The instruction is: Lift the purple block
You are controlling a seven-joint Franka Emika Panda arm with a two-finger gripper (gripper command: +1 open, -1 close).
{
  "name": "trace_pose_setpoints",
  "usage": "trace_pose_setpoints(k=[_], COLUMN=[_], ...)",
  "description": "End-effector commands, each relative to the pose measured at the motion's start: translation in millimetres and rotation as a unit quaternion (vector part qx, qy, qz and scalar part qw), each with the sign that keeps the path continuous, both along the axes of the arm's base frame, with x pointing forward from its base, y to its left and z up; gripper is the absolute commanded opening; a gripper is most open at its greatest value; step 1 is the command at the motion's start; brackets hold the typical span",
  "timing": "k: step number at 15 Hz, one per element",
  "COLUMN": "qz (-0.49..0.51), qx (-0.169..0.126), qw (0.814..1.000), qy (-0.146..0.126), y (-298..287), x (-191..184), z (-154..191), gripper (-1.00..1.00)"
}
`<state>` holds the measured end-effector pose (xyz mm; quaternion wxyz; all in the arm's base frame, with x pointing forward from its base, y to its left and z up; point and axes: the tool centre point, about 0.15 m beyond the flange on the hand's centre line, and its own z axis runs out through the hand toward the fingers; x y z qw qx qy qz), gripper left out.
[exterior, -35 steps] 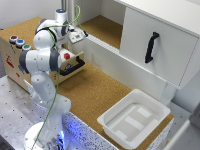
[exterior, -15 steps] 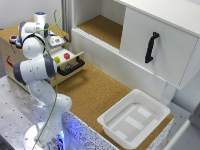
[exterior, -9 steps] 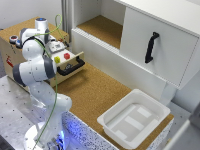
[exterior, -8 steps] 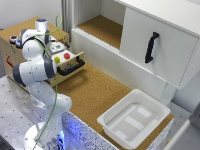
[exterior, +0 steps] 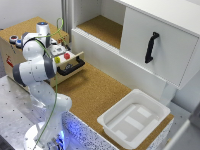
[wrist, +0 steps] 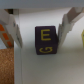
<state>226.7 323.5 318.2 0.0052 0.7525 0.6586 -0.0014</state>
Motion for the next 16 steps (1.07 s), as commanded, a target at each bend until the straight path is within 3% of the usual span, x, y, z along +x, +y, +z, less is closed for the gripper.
trace_pose_setpoints(k=[1,5,10,12,15,16], qz=[-0.008,-0.030,-0.086,-0.135,-0.258,-0.286], qx=[0.004,0.011,-0.012,-0.018,0.021,0.019], qw=[1.000,0.999,0.992,0.987,0.962,0.954], qy=[-0.008,-0.032,-0.089,-0.086,-0.085,-0.090], y=[-5.1,-7.2,-28.1,-50.5,-112.2,-128.3], x=[2.5,8.3,35.3,51.6,74.6,79.3], z=[3.3,39.3,116.5,128.9,135.4,135.3], gripper=[-1.00,-1.00,-1.00,-1.00,-1.00,-1.00])
